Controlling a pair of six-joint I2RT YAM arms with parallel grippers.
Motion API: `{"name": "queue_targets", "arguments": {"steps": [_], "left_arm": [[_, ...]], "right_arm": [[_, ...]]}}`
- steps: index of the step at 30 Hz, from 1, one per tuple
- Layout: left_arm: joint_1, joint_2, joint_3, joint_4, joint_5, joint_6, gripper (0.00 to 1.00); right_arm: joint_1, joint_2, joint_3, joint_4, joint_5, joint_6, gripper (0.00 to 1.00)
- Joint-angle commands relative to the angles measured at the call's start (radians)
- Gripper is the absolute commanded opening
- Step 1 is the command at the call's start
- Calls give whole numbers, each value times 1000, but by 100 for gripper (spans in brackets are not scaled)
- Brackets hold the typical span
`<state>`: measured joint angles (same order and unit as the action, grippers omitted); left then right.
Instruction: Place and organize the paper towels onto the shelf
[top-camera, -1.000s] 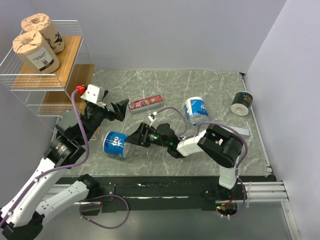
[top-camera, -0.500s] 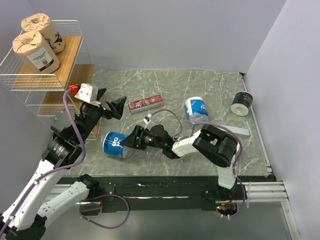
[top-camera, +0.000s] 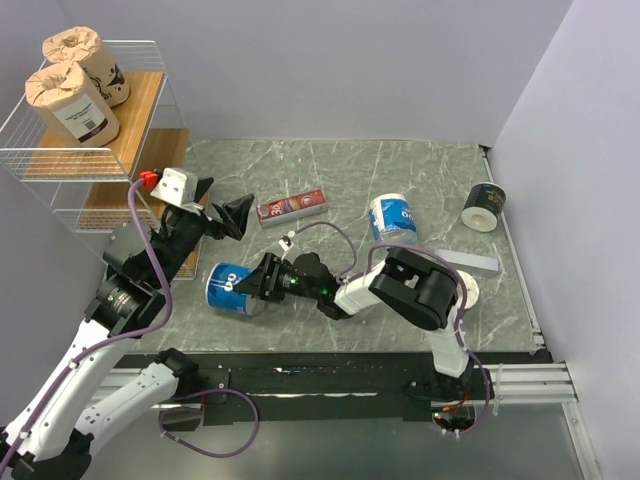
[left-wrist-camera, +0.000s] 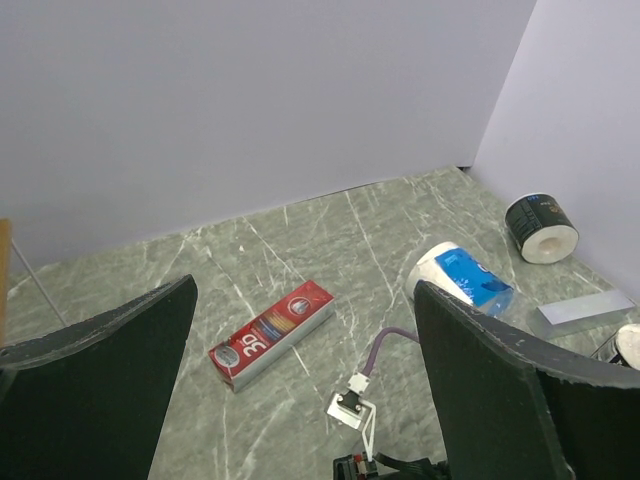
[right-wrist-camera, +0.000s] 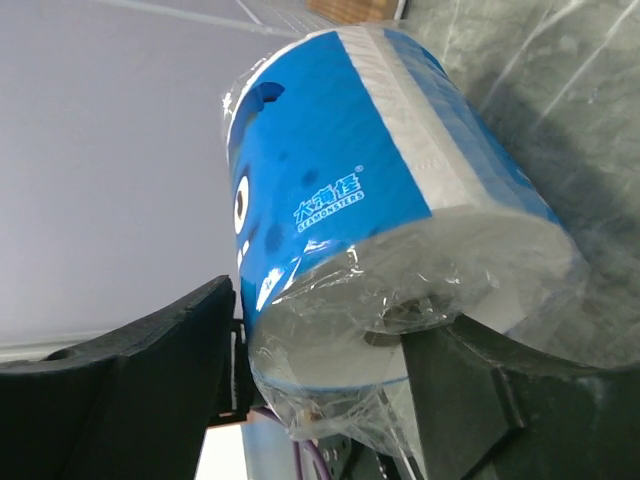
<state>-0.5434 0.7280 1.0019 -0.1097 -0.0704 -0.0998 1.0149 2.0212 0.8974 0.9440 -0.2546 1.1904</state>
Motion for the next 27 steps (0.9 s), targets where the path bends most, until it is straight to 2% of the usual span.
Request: {"name": "queue_targets", "arguments": {"steps": [1,6,7,10,15,22,27], "left_arm": [[5,-12,-2,56,26,-18,96],[5,-4,1,51,35,-32,96],[7,-1,1,42,35,-41,96],[5,5,1,4,53,-61,97],[5,14,41,-77,61,-130,96],[7,34,86,-179,44,-264,97],[7,102,201,-313,20,-356,99]], "right_arm": [[-6,33,20,165,-5,12,67],[-39,59,-21,418,-47,44,52],[-44,56,-25,432,-60,54,47],[-65,-10,-43,431,-75,26,42],[-133,-142,-96,407,-135,-25,40],[-280,-288,-186,550,-247,55,37],[-389,-430,-245,541,-307,29,37]]}}
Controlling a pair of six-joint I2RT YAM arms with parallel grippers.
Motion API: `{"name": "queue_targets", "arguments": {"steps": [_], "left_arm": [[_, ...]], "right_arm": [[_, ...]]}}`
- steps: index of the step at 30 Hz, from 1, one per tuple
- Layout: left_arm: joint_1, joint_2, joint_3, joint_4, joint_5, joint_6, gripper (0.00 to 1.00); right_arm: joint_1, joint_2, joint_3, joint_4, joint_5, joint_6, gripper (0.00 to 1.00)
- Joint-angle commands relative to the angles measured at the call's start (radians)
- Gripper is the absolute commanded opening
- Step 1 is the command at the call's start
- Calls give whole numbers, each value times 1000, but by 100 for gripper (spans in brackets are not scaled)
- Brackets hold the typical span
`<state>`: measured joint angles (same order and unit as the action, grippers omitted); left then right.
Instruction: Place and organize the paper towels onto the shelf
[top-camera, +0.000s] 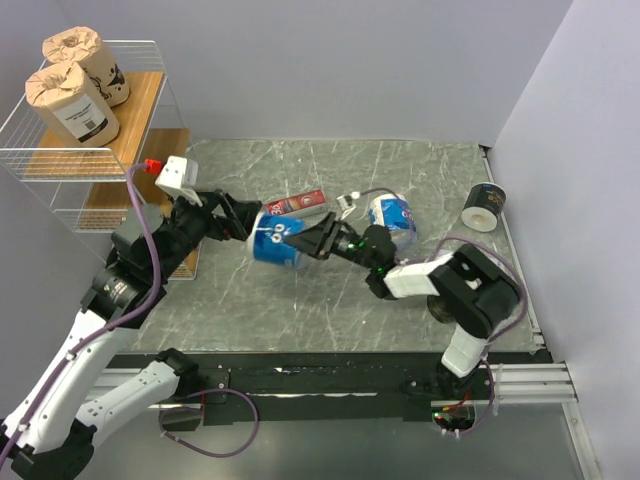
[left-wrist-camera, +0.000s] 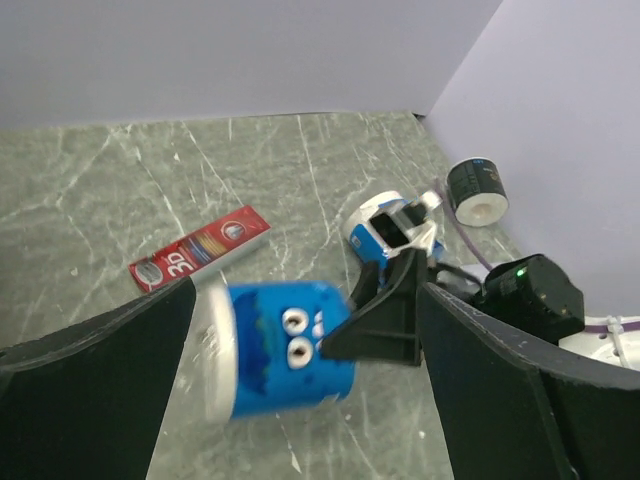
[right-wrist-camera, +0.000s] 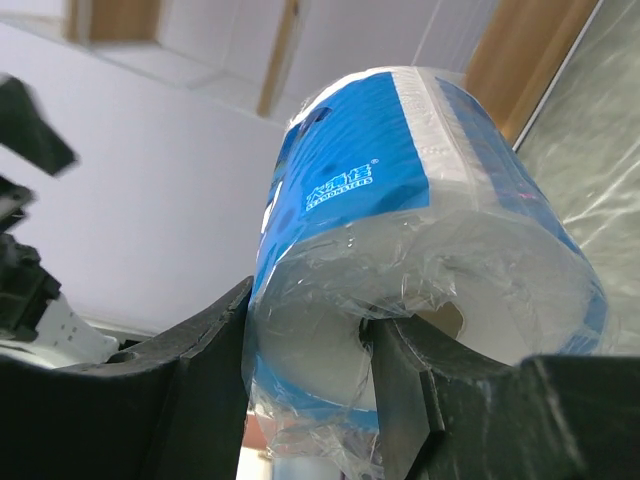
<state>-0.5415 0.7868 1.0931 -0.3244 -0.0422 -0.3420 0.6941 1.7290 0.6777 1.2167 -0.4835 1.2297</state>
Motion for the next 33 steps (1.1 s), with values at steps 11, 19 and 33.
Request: {"name": "queue_targets", "arguments": {"steps": [11,19,33], "left_arm": [[18,150,237,-125,198,-204,96],[21,138,193,90,545,-276,98],[21,154,45,280,700,-328,99]], "right_arm": [[-222,-474,-21,150,-240,-110,39],[-222,-585,6,75,-254,-134,40],[-180,-586,31,80,-239,-127,39]]}}
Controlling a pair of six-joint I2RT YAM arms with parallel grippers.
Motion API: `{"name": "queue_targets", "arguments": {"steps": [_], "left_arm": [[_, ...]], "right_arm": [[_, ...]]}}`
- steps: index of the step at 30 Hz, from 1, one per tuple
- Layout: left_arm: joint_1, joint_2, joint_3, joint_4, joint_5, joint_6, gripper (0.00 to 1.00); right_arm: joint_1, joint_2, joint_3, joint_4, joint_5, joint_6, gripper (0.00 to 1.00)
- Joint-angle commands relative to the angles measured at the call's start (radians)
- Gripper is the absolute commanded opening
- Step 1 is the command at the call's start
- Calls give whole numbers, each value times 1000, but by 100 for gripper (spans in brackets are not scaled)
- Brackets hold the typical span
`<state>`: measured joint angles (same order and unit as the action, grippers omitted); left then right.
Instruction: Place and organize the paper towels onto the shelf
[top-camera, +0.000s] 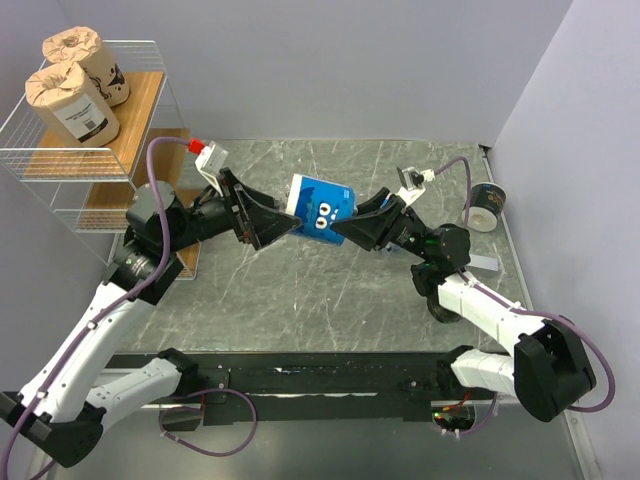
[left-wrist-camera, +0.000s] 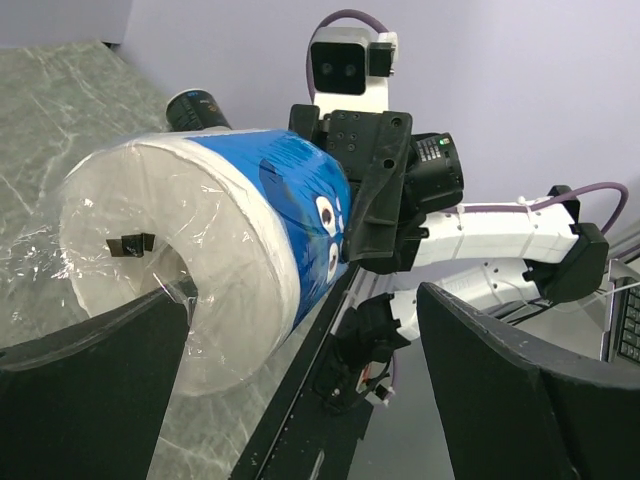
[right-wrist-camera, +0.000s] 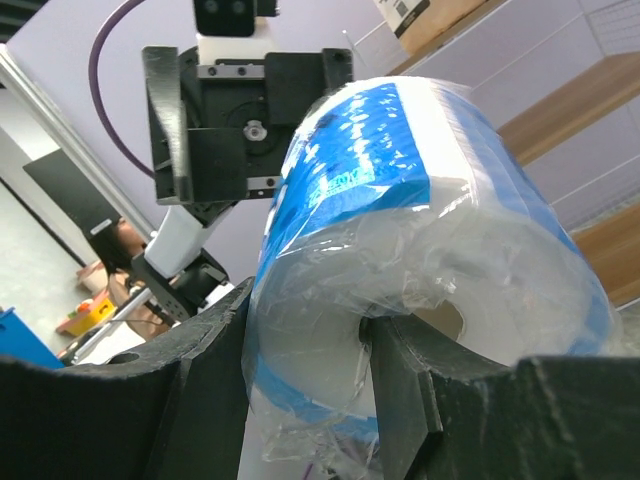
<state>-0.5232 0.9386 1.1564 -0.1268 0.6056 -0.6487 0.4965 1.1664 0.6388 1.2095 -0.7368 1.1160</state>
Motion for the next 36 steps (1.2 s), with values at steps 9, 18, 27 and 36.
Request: {"name": "queue_targets", "arguments": {"steps": [9,18,27,36], "left_arm": [[3,22,-67,206,140,-74,86],[2,-9,-44,118,99,-10,93],[3,-86,121,-195,-86,113,97],[2,-119,147,-307,-153,95,97]], "right_arm": [[34,-19,71,38,5,-51,40],[40,21,36,143,-44,-32,38],[30,29,73,223,-141,4,36],[28,127,133,375,-115,142,36]]}}
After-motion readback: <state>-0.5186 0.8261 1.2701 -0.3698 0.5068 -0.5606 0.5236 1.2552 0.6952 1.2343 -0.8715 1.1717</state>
